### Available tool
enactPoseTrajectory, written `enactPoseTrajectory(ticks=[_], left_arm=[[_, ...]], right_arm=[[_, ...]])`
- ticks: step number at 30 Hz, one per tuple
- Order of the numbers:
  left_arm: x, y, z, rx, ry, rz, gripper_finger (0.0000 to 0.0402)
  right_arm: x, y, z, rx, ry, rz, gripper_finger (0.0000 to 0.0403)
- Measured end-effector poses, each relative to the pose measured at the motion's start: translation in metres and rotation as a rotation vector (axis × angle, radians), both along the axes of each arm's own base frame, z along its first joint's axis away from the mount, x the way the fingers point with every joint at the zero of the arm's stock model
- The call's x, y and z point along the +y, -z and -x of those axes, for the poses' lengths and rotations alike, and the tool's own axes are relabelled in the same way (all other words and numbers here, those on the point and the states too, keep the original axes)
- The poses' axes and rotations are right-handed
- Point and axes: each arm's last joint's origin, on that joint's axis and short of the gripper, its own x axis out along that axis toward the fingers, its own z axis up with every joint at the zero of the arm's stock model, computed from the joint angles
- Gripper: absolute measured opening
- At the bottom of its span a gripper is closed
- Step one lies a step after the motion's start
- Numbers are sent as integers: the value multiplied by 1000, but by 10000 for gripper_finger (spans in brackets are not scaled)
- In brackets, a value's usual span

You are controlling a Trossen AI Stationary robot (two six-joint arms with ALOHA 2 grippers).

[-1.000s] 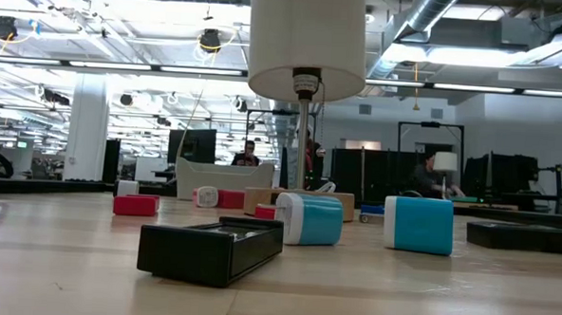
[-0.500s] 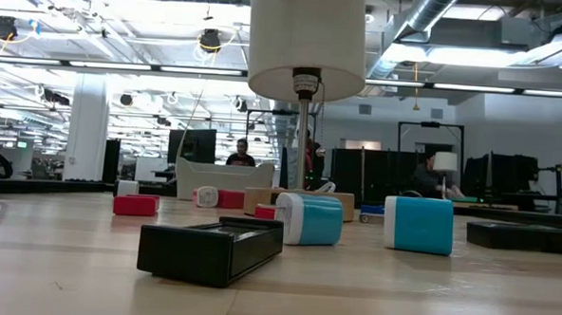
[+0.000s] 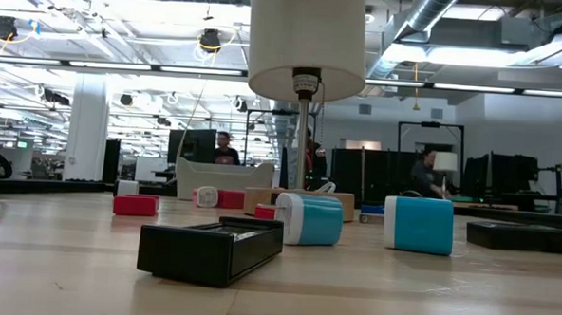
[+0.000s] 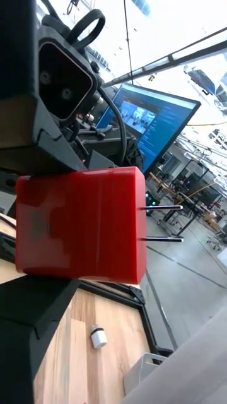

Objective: Pick & Place Office items
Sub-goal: Put the right red charger adapter into the gray bin

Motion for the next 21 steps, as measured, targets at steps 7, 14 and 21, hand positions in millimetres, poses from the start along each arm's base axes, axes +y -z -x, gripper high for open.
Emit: enactPoseTrajectory(ticks=[7,14,21], left_arm=[[-4,2,2,25,21,-35,305],[-8,3,6,35,30,-42,305],[-3,3,1,32,10,-36,305]], right_arm=[[0,0,0,-8,-12,-15,205],[6,-4,2,-37,-33,-24,205],[6,-4,2,-31,-32,-18,205]])
